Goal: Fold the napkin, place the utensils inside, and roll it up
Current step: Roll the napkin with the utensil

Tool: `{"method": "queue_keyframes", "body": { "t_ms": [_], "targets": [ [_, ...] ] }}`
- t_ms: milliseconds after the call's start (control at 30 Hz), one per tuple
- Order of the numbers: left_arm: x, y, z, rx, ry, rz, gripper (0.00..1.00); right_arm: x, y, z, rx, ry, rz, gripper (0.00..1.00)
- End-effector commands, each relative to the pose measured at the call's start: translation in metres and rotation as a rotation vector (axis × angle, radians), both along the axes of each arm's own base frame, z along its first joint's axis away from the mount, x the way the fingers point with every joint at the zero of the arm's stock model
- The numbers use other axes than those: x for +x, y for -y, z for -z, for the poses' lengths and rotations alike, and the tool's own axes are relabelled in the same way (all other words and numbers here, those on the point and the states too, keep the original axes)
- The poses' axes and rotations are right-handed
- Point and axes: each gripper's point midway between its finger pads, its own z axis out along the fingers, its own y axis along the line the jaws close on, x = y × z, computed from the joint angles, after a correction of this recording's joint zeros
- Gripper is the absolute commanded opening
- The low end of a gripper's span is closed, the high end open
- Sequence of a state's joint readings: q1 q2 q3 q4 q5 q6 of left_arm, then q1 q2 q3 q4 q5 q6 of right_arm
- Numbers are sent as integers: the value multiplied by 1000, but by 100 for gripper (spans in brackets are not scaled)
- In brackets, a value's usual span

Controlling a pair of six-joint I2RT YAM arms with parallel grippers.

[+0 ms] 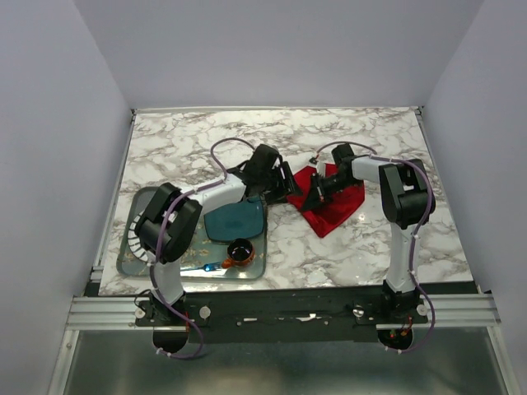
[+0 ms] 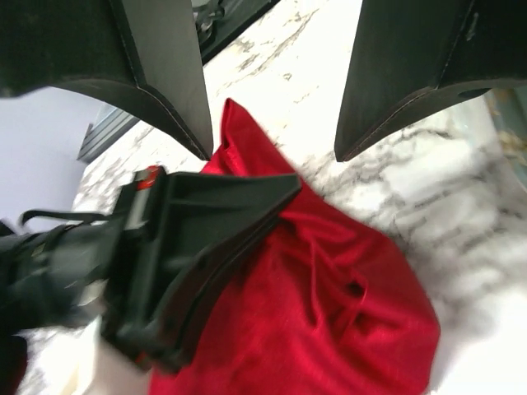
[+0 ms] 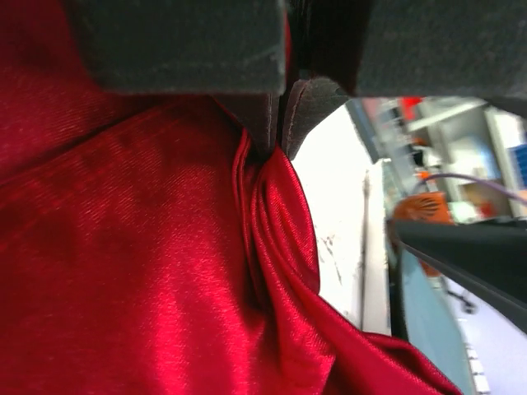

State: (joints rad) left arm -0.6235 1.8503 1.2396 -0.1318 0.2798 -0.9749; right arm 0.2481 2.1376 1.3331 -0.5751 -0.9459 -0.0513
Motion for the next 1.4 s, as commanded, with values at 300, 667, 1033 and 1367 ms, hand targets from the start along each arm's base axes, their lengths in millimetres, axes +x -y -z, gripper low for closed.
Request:
{"method": "queue_keyframes", "body": {
  "t_ms": [300, 667, 1033, 1367],
  "targets": [
    [-8, 1, 66, 57, -253, -216, 68, -7, 9, 15, 46, -133, 92, 4],
    [4, 0, 93, 63, -271, -367, 55, -3, 10, 14, 49, -116, 109, 4],
    [3, -5, 122, 69, -221, -399, 26, 3, 14, 10, 22, -79, 121, 10],
    [-1, -7, 122, 166, -217, -343, 0, 8, 20, 1, -47, -14, 135, 26]
  ]
}}
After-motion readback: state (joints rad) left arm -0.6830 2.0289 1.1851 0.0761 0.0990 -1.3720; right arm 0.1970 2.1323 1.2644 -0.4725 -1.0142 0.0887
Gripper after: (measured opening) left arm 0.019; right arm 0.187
